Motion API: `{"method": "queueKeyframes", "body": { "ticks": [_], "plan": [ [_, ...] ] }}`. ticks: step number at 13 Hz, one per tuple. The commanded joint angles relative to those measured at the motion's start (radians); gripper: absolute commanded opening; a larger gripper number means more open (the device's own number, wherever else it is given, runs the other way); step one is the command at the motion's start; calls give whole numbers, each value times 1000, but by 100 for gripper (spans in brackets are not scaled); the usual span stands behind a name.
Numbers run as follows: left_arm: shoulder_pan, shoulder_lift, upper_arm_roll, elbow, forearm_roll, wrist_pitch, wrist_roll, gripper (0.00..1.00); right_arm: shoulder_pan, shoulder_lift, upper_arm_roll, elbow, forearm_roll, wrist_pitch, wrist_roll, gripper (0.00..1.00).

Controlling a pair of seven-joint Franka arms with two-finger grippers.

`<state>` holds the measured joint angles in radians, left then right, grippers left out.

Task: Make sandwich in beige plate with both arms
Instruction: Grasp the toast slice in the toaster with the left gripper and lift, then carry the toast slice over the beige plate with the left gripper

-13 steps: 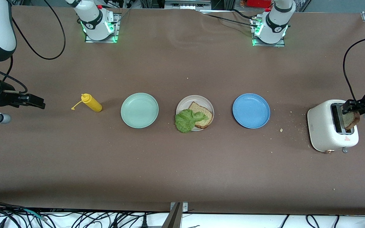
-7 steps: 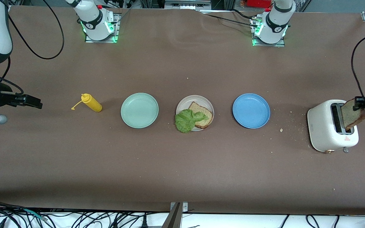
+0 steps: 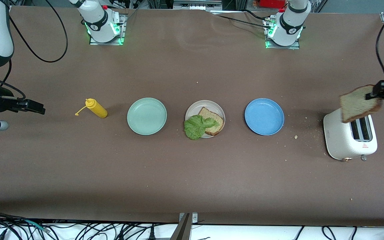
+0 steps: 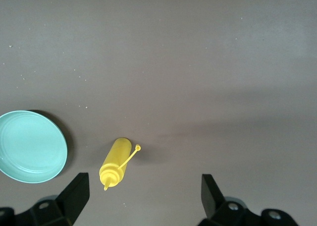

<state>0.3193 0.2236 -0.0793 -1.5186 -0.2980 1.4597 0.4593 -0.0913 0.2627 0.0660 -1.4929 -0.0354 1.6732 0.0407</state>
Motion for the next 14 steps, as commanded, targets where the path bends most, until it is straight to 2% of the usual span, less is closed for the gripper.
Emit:
{"method": "queueKeyframes", "body": {
  "ticks": [1, 5, 8, 11, 14],
  "plan": [
    [-89, 92, 6, 21, -171, -27, -72, 0, -5, -16, 9, -12, -15, -9, -1, 100],
    [-251, 229, 6, 28, -395, 10, -97, 0, -4, -16, 9, -12, -15, -7, 1, 100],
    [-397, 308, 6, 20, -504, 192, -97, 0, -4, -17, 9, -12, -15, -12, 2, 100],
    [-489, 388, 6, 20, -650, 322, -100, 0, -2, -17, 9, -10, -15, -12, 1, 100],
    [-555, 451, 6, 18, -700, 421, -88, 0, -2, -17, 11, -12, -14, -12, 1, 100]
  ]
}}
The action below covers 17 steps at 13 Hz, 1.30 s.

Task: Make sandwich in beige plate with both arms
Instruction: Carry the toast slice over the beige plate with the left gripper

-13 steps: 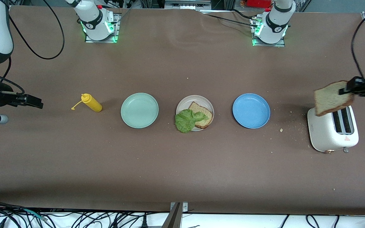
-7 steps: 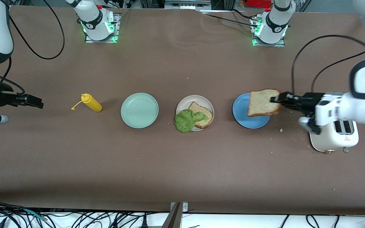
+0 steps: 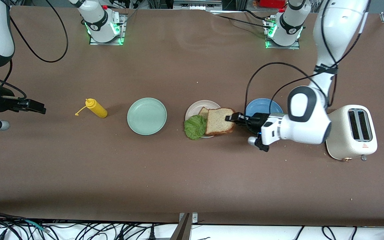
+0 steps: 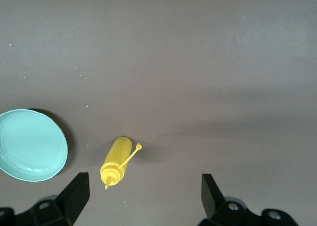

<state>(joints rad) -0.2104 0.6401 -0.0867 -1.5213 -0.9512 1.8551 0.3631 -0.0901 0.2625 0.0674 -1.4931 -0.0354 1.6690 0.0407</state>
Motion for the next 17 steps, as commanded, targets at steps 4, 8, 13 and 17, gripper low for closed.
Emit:
{"method": "queueKeyframes", "body": {
  "ticks": [4, 8, 13, 17],
  "plan": [
    [-67, 65, 13, 6, -57, 33, 13, 0, -3, -17, 9, -12, -14, -8, 1, 100],
    [-92, 72, 13, -16, -57, 33, 13, 0, -3, -17, 9, -12, -14, -8, 1, 100],
    [-98, 88, 15, -23, -55, 45, 16, 100, -3, -17, 9, -12, -14, -8, 1, 100],
    [-89, 89, 31, -23, -38, 47, 14, 100, -3, -17, 11, -12, -14, -8, 1, 100]
  ]
}}
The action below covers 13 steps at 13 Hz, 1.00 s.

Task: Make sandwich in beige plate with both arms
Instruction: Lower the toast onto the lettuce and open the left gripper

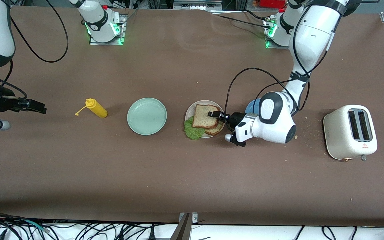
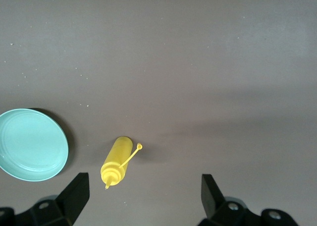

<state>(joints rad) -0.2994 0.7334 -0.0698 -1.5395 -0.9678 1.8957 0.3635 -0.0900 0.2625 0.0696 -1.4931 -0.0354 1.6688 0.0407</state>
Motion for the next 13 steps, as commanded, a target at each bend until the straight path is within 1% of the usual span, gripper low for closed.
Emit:
{"method": "queueKeyframes", "body": {
  "ticks": [1, 4, 5, 6, 7, 9, 12, 13],
  "plan": [
    [0, -6, 28, -7, -22, 6, 12, 100, -4, -17, 9, -12, -15, 0, 1, 100],
    [8, -20, 67, 1, 43, 6, 11, 100, -1, -17, 10, -12, -33, 5, 1, 100],
    [12, -25, 90, 4, 46, 6, 12, 100, -1, -17, 10, -12, -37, 3, 1, 100],
    [11, -34, 129, 12, 67, 6, 12, 100, 1, -17, 10, -12, -37, 3, 2, 100],
    [11, -57, 157, 12, 124, 6, 12, 100, 4, -17, 10, -12, -37, 5, 2, 100],
    [17, -95, 209, 13, 278, 6, 5, 100, 4, -17, 10, -12, -38, 3, 1, 100],
    [17, -133, 297, 13, 427, -4, 8, 100, 10, -17, 10, -12, -38, 3, 2, 100],
    [17, -152, 329, 13, 499, -7, 11, 100, 10, -17, 10, -12, -38, 3, 2, 100]
  ]
}}
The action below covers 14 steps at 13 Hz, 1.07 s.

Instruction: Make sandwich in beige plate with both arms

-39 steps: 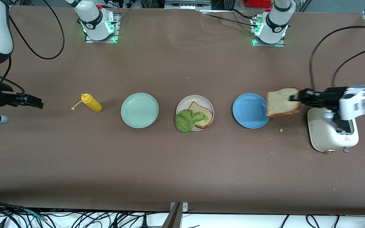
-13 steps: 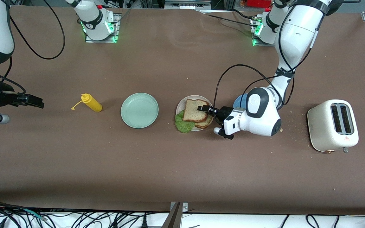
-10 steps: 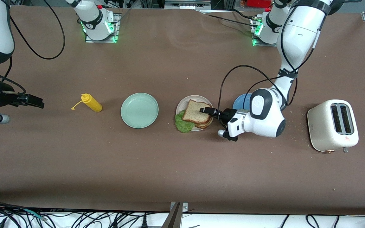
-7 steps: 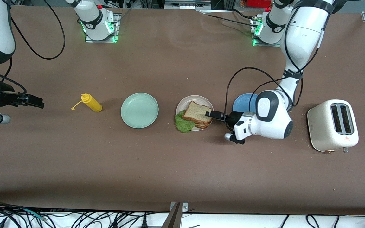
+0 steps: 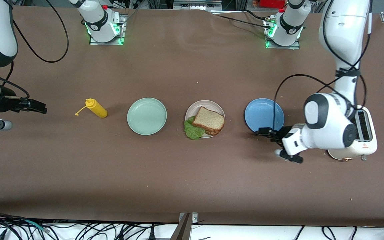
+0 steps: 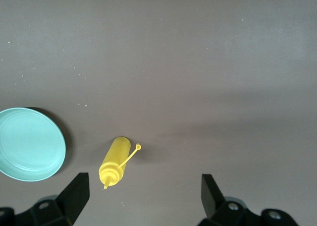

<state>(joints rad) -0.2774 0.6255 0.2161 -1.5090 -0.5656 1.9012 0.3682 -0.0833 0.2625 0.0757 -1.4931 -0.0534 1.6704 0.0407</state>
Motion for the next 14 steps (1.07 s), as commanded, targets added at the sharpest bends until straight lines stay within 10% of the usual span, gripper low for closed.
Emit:
{"method": "queueKeyframes", "body": {
  "ticks": [1, 14],
  "plan": [
    [-3, -64, 66, -19, 168, -25, 8, 100, 4, -17, 4, -12, -20, 2, 2, 100],
    [127, -337, 92, 1, 504, -319, -61, 100, 4, -17, 3, -12, -22, 2, 2, 100]
  ]
}}
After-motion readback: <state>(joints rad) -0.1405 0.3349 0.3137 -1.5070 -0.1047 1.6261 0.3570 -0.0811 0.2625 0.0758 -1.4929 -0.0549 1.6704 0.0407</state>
